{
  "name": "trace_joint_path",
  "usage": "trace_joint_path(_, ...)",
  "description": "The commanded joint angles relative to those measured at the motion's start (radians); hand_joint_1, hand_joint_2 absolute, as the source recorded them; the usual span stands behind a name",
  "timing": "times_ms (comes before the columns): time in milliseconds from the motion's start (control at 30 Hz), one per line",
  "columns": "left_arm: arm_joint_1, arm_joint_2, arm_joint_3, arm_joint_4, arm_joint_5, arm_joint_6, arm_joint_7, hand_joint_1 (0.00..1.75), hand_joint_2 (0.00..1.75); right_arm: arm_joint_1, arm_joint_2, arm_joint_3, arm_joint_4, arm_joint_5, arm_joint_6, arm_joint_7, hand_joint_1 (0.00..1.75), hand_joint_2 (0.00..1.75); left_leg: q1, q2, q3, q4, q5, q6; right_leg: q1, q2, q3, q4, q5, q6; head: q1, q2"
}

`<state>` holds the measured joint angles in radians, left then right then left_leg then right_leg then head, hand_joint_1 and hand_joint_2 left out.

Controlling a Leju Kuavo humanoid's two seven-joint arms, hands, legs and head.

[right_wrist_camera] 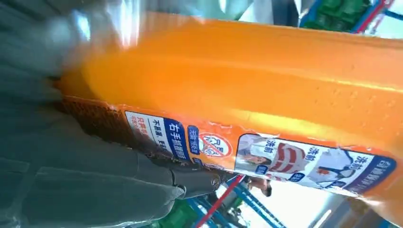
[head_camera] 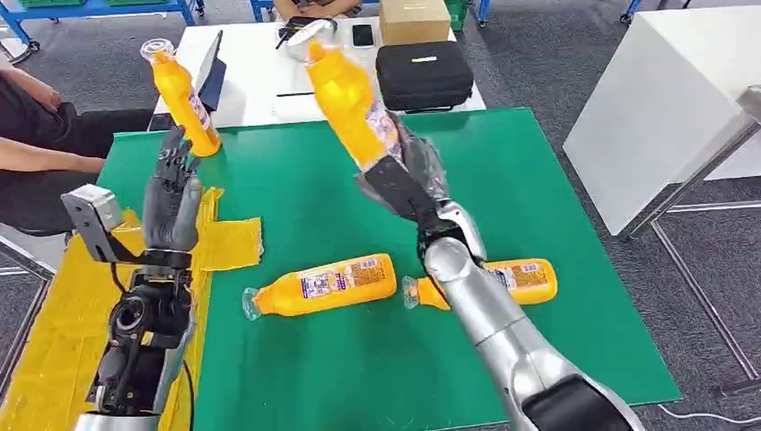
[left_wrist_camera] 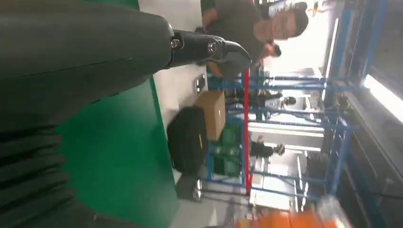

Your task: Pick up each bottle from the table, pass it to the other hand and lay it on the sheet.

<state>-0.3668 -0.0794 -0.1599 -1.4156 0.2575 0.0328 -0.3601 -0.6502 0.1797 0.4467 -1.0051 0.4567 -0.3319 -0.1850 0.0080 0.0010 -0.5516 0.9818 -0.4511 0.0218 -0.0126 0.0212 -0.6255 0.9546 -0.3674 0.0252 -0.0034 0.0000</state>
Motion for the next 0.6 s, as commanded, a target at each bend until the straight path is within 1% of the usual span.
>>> trace_joint_path(33, -0.071, -0.035, -0.036, 0.112, 0.022, -0.010, 0.013, 0.00, 1.75, -0.144, 0.091, 0.098, 0.297, 0.050, -0.038, 0.019, 1.75, 1.75, 0.000, 0.000, 0.003, -0.001, -0.001, -0.001, 0.000, -0.001, 0.003, 0.000, -0.002, -0.001, 0.000, 0.000)
trace_joint_path(133, -0.073, -0.041, -0.029, 0.118, 0.043, -0.021, 0.022, 0.00, 1.75, -0.148, 0.098, 0.111, 0.317, 0.066, -0.034, 0.026, 1.75, 1.75, 0.000, -0.001, 0.001, 0.000, -0.001, -0.001, 0.000, -0.002, 0.001, 0.001, -0.002, -0.001, 0.000, 0.000)
trace_joint_path(200, -0.081, -0.054, -0.025, 0.128, 0.060, -0.027, 0.027, 0.00, 1.75, -0.141, 0.125, 0.139, 0.344, 0.102, -0.040, 0.048, 1.75, 1.75, 0.000, -0.001, 0.002, 0.001, -0.003, -0.001, 0.001, -0.003, 0.003, 0.001, -0.003, -0.001, 0.000, 0.000)
trace_joint_path(233, -0.085, -0.061, -0.020, 0.133, 0.071, -0.031, 0.030, 0.00, 1.75, -0.136, 0.138, 0.155, 0.356, 0.124, -0.050, 0.058, 1.75, 1.75, 0.000, 0.000, 0.000, 0.000, -0.001, -0.001, 0.000, -0.001, 0.000, 0.000, -0.002, -0.001, 0.000, 0.000)
trace_joint_path(333, -0.089, -0.074, -0.007, 0.135, 0.100, -0.040, 0.040, 0.00, 1.75, -0.127, 0.169, 0.216, 0.390, 0.217, -0.100, 0.087, 1.75, 1.75, 0.000, 0.000, 0.001, 0.000, -0.002, -0.001, 0.001, -0.002, 0.002, 0.001, -0.003, -0.001, 0.000, 0.000)
trace_joint_path(400, -0.088, -0.077, -0.001, 0.138, 0.126, -0.053, 0.049, 0.00, 1.75, -0.121, 0.169, 0.271, 0.384, 0.257, -0.115, 0.118, 1.75, 1.75, -0.001, 0.000, -0.001, -0.001, -0.001, -0.001, 0.000, -0.001, -0.001, 0.000, -0.001, -0.001, 0.000, 0.000)
trace_joint_path(433, -0.088, -0.079, 0.001, 0.141, 0.139, -0.061, 0.054, 0.00, 1.75, -0.120, 0.169, 0.290, 0.382, 0.265, -0.116, 0.127, 1.75, 1.75, -0.001, 0.000, 0.002, -0.001, -0.002, -0.001, 0.001, -0.002, 0.002, 0.000, -0.003, -0.002, 0.000, 0.000)
trace_joint_path(467, -0.089, -0.082, 0.006, 0.147, 0.168, -0.078, 0.066, 0.00, 1.75, -0.120, 0.169, 0.325, 0.383, 0.295, -0.135, 0.142, 1.75, 1.75, -0.001, -0.001, -0.001, -0.001, -0.001, -0.001, 0.000, -0.002, 0.000, 0.000, -0.001, -0.001, 0.000, 0.000)
trace_joint_path(500, -0.093, -0.083, 0.010, 0.157, 0.189, -0.085, 0.075, 0.00, 1.75, -0.116, 0.169, 0.363, 0.375, 0.314, -0.146, 0.162, 1.75, 1.75, -0.001, -0.002, 0.001, 0.000, -0.002, -0.001, 0.000, -0.003, 0.001, 0.000, -0.003, -0.001, 0.000, 0.000)
trace_joint_path(567, -0.094, -0.083, 0.009, 0.162, 0.190, -0.085, 0.076, 0.00, 1.75, -0.113, 0.169, 0.376, 0.368, 0.312, -0.148, 0.173, 1.75, 1.75, 0.000, -0.001, -0.001, 0.000, -0.001, -0.001, 0.000, -0.002, 0.000, 0.000, -0.001, -0.001, 0.000, 0.000)
trace_joint_path(600, -0.094, -0.083, 0.009, 0.162, 0.190, -0.085, 0.076, 0.00, 1.75, -0.113, 0.169, 0.376, 0.368, 0.312, -0.148, 0.173, 1.75, 1.75, -0.001, -0.001, 0.001, 0.000, -0.002, -0.001, 0.000, -0.003, 0.002, 0.000, -0.003, -0.001, 0.000, 0.000)
